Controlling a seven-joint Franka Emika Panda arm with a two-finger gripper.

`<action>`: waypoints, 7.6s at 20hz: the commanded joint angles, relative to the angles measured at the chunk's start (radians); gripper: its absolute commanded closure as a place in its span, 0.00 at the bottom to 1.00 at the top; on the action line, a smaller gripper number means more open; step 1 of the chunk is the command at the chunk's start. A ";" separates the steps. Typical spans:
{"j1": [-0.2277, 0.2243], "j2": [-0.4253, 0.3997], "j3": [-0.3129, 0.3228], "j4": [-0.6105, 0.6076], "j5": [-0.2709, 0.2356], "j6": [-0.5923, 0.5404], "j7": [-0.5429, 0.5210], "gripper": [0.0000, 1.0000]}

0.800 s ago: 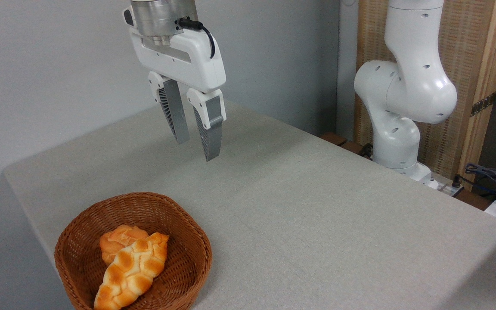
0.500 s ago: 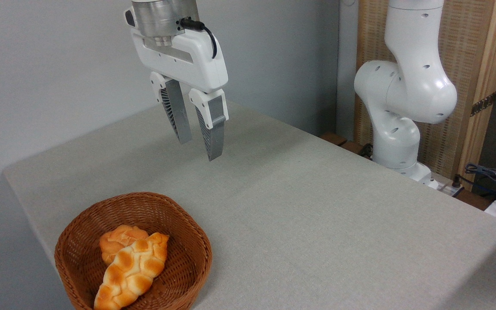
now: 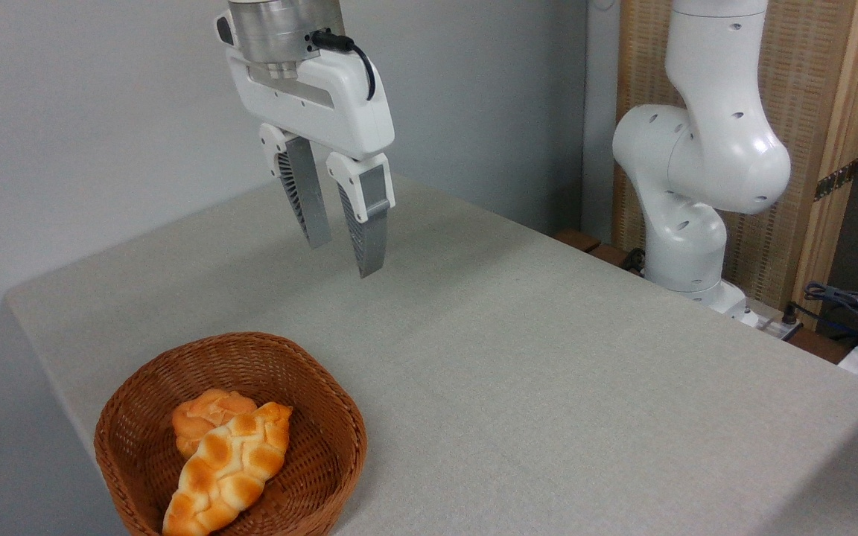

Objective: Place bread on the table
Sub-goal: 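Move the open gripper over the wicker basket toward the braided roll, then lower the open gripper down onto the braided bread roll, then close the gripper on the braided bread roll, then lift the braided roll out of the basket and carry it over the table, then lower the roll onto the table and open the gripper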

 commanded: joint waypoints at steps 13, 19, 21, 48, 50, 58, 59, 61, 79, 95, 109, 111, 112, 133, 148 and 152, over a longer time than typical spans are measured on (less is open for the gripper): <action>-0.005 0.100 0.006 -0.076 -0.010 0.521 0.002 0.00; -0.007 0.174 -0.008 -0.161 -0.005 0.748 0.005 0.00; -0.007 0.191 -0.014 -0.173 -0.005 0.806 0.002 0.00; 0.025 0.265 -0.002 -0.193 0.112 0.840 0.015 0.00; 0.025 0.265 -0.002 -0.201 0.112 0.840 0.023 0.00; 0.036 0.288 -0.005 -0.212 0.110 0.840 0.037 0.00; 0.036 0.289 -0.005 -0.212 0.110 0.840 0.037 0.00; 0.036 0.294 -0.011 -0.212 0.110 0.840 0.037 0.00; 0.036 0.300 -0.037 -0.212 0.110 0.840 0.049 0.84; 0.036 0.246 -0.026 -0.205 0.061 0.837 0.037 0.90; 0.034 0.117 -0.020 -0.207 0.019 0.701 0.038 0.90; 0.030 0.085 -0.022 -0.208 0.019 0.633 0.041 0.90; 0.024 0.067 -0.028 -0.210 0.019 0.578 0.041 0.88; -0.136 -0.255 -0.106 -0.574 0.021 0.312 0.045 0.00; -0.139 -0.239 -0.106 -0.570 0.019 0.319 0.041 0.00; -0.139 -0.245 -0.102 -0.561 -0.013 0.326 0.040 0.00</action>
